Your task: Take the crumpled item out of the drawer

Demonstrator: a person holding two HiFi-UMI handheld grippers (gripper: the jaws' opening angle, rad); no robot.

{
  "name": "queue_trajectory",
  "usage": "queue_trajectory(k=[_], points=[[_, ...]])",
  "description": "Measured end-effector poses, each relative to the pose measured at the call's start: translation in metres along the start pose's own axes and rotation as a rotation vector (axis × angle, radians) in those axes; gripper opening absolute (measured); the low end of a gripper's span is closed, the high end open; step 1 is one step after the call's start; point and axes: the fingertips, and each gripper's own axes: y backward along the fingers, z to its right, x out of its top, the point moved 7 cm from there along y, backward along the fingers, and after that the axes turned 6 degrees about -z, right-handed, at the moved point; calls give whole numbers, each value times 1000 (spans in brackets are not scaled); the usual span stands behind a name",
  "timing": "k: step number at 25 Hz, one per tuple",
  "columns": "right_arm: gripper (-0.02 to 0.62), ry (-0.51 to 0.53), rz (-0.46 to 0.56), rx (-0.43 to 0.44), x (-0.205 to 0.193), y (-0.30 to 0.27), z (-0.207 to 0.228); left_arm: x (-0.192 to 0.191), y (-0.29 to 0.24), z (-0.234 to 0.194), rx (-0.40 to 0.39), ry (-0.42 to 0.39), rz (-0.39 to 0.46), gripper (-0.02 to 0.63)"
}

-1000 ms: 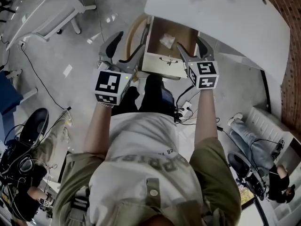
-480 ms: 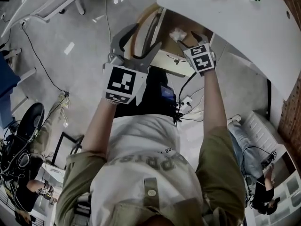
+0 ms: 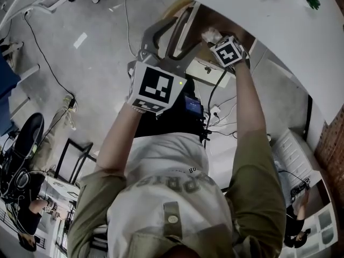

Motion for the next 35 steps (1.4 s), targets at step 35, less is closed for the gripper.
queue_trajectory(k=[35], points=[[83, -38, -36, -38, -6, -18, 12, -11, 7, -13, 33, 27, 10, 310]])
